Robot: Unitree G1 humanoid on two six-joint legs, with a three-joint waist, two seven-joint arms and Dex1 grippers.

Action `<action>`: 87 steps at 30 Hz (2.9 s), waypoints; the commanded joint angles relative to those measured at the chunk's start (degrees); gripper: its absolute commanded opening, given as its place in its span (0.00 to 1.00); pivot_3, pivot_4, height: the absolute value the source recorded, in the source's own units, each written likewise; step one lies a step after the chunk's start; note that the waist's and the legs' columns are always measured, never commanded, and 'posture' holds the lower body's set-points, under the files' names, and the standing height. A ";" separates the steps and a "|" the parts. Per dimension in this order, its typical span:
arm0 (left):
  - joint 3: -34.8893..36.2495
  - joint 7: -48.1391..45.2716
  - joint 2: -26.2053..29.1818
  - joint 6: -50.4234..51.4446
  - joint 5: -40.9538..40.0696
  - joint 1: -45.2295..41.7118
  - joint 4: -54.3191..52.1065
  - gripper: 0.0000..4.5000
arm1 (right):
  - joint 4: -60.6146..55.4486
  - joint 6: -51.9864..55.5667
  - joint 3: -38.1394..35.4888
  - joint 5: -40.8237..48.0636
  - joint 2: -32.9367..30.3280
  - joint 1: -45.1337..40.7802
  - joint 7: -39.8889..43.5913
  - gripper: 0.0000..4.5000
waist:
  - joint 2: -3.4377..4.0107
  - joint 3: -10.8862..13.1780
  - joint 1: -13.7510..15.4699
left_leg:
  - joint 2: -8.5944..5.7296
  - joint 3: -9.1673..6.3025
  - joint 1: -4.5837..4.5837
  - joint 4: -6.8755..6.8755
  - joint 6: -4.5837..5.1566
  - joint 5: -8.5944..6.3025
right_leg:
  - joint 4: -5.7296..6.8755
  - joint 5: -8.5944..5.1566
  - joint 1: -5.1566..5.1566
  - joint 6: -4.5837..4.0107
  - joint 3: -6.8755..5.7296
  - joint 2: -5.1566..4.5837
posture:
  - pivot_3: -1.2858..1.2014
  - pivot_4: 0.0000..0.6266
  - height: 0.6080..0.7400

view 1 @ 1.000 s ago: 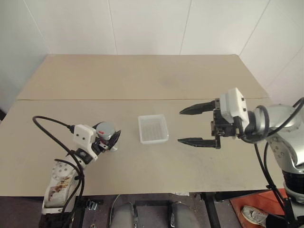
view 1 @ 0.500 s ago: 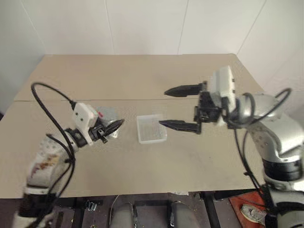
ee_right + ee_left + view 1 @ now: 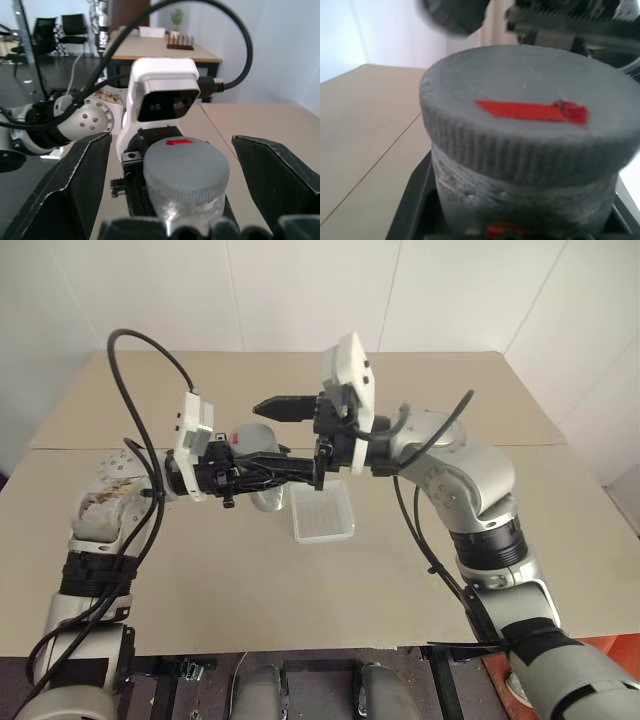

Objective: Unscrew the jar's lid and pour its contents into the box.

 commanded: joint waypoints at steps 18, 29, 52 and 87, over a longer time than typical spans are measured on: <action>-1.09 -15.38 0.43 -1.82 0.02 -7.24 2.90 0.43 | 9.85 -2.19 -4.04 6.66 -0.20 -3.58 21.76 0.61 | 0.00 0.00 -0.07 | 0.02 -0.02 -0.01 0.02 0.02 -0.01 | 0.00 0.01 -0.03 0.02 0.01 0.03 | 0.52 0.24 1.00; -5.03 -17.94 3.57 1.13 -8.26 -9.69 -1.02 0.43 | 34.57 -21.94 5.29 4.02 2.65 -15.49 45.68 0.61 | 0.02 0.01 -1.49 | 0.07 -0.13 0.03 0.01 0.01 0.01 | 0.07 0.03 -0.08 0.05 0.07 0.10 | 0.52 0.24 1.00; 2.15 -10.46 5.53 -4.49 0.27 -0.87 1.75 0.43 | -11.09 9.39 -6.96 1.26 -4.95 0.35 -2.59 0.99 | 0.03 0.02 -0.41 | 0.08 -0.04 -0.03 0.03 -0.08 0.05 | 0.17 0.03 -0.17 0.04 0.06 0.04 | 0.52 0.24 1.00; 0.62 -11.82 1.34 -3.23 1.99 -3.89 4.05 0.43 | -6.41 9.47 -0.29 -3.12 5.04 -2.11 -9.28 0.99 | 0.03 0.02 -0.19 | 0.02 -0.06 -0.06 0.05 0.03 -0.01 | 0.05 0.04 -0.09 0.06 0.03 0.03 | 0.52 0.24 1.00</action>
